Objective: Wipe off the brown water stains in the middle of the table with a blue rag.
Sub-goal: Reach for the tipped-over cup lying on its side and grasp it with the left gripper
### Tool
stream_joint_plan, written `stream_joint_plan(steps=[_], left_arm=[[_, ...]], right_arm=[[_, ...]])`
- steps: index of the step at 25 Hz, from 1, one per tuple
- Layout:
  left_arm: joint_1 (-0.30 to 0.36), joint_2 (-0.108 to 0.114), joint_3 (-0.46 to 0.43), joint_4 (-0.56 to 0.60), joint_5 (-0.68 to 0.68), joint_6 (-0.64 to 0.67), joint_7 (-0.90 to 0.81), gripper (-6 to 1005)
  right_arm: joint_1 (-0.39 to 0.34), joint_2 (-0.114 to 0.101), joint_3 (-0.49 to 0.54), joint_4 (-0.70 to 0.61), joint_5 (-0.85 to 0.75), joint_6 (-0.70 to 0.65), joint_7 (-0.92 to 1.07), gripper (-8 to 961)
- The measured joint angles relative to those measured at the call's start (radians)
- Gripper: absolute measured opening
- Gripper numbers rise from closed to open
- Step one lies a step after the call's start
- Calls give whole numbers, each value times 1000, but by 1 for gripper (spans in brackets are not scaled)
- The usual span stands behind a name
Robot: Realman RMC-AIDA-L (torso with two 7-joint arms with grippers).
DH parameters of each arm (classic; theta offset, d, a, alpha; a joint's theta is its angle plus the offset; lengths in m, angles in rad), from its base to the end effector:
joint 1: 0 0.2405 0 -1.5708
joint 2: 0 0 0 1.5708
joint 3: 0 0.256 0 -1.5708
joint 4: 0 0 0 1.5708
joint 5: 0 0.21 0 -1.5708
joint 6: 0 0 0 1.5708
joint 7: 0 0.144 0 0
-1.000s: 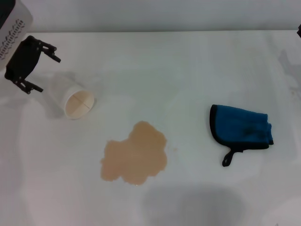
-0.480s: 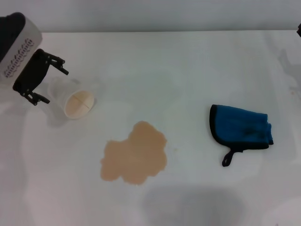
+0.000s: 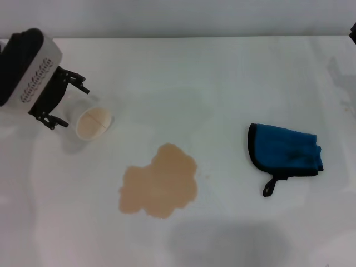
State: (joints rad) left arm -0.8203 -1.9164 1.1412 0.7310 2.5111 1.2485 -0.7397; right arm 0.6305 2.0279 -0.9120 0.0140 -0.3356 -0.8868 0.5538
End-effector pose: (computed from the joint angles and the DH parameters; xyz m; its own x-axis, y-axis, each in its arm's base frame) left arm -0.2419 0.4265 0.0302 0.5974 -0.6406 -0.4824 -0.6974 -0.7120 0.0818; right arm 0.3561 0.3868 0.0235 0.4365 -0.1145 -0.8924 -0.8914 0.0795 -0.4462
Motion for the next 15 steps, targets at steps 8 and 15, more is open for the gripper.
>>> stream_joint_plan(steps=[8, 15], left_arm=[[6, -14, -4, -62, -43, -83, 43, 876], [17, -24, -9, -83, -55, -127, 64, 877]], right_arm=[[2, 0, -6, -1, -2, 0, 0, 871], [2, 0, -6, -2, -2, 0, 0, 871]])
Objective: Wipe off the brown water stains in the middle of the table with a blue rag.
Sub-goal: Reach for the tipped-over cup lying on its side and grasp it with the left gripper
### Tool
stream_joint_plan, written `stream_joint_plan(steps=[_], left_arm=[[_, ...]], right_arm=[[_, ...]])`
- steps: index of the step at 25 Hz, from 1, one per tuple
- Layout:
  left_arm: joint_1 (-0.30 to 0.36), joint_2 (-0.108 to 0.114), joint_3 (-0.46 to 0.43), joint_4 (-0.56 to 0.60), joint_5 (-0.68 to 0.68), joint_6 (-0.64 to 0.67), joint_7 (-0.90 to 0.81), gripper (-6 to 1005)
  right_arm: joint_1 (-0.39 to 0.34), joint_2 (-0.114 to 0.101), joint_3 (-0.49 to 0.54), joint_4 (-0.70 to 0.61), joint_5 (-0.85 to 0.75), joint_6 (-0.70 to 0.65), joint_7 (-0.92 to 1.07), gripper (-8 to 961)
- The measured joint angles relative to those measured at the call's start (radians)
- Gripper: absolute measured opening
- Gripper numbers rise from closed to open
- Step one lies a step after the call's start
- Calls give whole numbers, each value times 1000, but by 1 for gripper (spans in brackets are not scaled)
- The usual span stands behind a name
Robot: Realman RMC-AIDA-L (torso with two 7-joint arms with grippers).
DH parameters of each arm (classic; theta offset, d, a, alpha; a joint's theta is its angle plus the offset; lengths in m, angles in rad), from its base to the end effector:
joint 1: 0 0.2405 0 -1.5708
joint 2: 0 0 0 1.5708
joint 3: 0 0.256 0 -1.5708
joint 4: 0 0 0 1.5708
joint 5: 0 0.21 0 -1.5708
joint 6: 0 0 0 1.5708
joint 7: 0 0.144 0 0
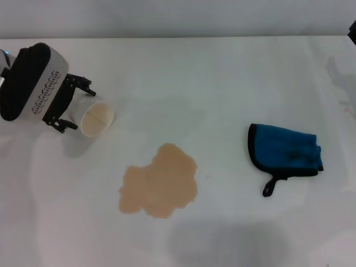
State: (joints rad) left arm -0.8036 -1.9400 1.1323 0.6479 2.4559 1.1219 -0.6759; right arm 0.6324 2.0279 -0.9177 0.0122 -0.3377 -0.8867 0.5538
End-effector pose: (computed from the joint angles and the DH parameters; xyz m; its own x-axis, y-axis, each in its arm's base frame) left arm -0.2558 0.4256 0.0119 0.6141 -0.6234 -0.4840 -0.7059 -0.7082 0.0165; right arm 0.3546 0.3878 0.0232 0.4413 -0.1157 -0.8898 -0.8898 0.0716 -0.4506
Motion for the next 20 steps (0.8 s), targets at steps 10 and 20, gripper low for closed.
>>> stream_joint_plan(steps=[10, 20], left_arm=[[8, -5, -7, -20, 1, -42, -3, 877], [16, -10, -13, -27, -26, -65, 28, 787]], right_arm=[[1, 0, 0, 2, 0, -1, 0, 871], [1, 0, 0, 5, 0, -2, 0, 871]])
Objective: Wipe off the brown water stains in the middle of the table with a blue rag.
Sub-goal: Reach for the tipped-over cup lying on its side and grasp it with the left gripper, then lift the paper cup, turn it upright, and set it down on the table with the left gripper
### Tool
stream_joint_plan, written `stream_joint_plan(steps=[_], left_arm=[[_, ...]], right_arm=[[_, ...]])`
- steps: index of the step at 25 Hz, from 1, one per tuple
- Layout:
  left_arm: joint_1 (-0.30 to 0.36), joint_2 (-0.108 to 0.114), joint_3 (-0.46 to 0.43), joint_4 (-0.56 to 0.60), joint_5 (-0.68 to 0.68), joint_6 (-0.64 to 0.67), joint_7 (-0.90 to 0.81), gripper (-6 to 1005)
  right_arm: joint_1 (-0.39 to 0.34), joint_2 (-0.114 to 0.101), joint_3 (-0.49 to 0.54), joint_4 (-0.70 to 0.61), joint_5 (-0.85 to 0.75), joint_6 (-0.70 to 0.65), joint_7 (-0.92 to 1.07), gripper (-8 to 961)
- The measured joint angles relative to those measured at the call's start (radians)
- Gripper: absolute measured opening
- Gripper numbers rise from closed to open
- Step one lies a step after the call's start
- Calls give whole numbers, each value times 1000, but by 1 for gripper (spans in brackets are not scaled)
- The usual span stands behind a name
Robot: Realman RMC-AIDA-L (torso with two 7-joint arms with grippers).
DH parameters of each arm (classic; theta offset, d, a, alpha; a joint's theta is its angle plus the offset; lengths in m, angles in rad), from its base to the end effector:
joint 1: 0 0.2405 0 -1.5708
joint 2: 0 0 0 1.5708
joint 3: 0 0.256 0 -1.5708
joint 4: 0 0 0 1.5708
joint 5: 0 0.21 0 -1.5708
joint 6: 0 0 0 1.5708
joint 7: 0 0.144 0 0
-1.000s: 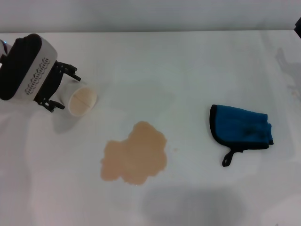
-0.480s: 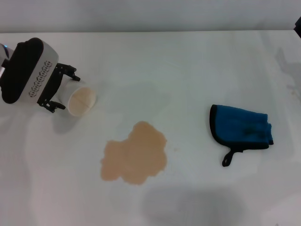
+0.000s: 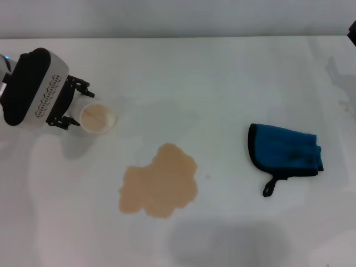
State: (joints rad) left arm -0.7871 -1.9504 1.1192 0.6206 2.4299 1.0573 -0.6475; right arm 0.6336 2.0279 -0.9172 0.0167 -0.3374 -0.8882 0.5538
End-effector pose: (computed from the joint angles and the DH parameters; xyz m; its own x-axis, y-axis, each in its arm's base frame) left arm -0.2642 0.4254 0.0069 0.6257 -0.6013 -0.4969 -0.7044 -0.7092 -0.0288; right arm 0.3547 0.3874 0.0224 0.4397 -0.1176 -0.8904 -0.8905 0.0719 -0.4492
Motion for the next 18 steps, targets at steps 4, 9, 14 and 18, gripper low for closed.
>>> stream_joint_plan(steps=[4, 9, 14, 18], left_arm=[[1, -6, -24, 1, -13, -5, 2, 741], [6, -9, -101, 13, -84, -7, 4, 699], [52, -11, -212, 41, -311, -1, -1, 689], [98, -27, -286, 24, -519, -3, -12, 690]], right_arm=[[-2, 0, 0, 0, 0, 0, 0, 871], [-8, 0, -1, -4, 0, 0, 0, 871], [-8, 0, -2, -13, 0, 0, -4, 870], [-9, 0, -2, -21, 0, 0, -7, 870]])
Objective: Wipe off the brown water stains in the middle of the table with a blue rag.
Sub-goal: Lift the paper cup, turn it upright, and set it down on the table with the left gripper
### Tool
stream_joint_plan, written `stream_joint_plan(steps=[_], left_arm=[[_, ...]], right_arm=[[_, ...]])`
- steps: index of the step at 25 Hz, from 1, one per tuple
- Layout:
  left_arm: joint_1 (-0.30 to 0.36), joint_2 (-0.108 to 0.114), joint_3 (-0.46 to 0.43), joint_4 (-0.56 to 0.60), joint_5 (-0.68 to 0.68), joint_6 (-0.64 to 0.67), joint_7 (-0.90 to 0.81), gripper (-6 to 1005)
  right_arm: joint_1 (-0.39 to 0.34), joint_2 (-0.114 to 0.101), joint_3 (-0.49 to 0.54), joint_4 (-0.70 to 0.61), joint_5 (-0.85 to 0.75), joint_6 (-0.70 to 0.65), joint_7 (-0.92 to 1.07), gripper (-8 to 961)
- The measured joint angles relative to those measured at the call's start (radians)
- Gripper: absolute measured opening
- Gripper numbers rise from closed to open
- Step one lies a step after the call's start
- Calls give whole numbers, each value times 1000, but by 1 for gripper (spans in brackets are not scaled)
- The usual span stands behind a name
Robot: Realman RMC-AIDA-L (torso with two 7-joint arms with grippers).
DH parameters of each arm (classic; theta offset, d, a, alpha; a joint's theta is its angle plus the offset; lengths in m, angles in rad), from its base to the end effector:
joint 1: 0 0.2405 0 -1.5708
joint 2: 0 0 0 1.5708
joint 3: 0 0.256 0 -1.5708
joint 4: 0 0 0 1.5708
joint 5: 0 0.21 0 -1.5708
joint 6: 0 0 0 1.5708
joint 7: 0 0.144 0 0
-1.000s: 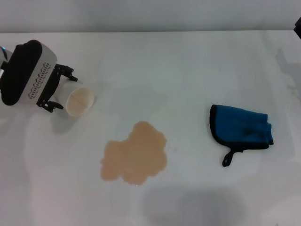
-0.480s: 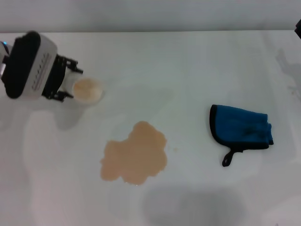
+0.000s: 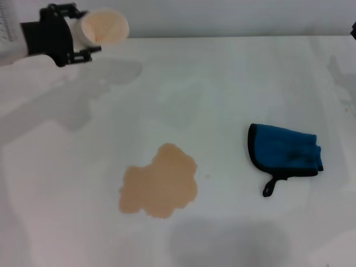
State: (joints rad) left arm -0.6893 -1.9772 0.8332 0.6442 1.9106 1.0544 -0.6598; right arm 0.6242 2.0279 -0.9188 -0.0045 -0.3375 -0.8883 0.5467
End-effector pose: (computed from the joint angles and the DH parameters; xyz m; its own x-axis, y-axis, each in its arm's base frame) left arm -0.2454 0.4351 0.0440 0.9395 -0.3280 -0.0991 -0.3082 -0.6825 -0.6628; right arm 0.3550 0.3880 0.0267 0.4529 -0.1041 -0.8855 -0.8847 0.0710 -0.4608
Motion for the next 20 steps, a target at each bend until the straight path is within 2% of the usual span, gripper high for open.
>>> stream_joint_plan(steps=[4, 12, 16, 20], left_arm=[[76, -39, -31, -30, -239, 1, 30, 690], [203, -94, -31, -176, -666, 27, 127, 689], [224, -101, -22, -361, -917, 135, 226, 689], [218, -105, -32, -520, -1065, 156, 245, 690]], right_arm=[[-8, 0, -1, -18, -1, -8, 0, 870], [-32, -4, -20, -49, -2, -49, -3, 870], [-43, -4, -31, -68, -2, -56, -3, 870], [-51, -6, -54, -87, -2, -64, -5, 870]])
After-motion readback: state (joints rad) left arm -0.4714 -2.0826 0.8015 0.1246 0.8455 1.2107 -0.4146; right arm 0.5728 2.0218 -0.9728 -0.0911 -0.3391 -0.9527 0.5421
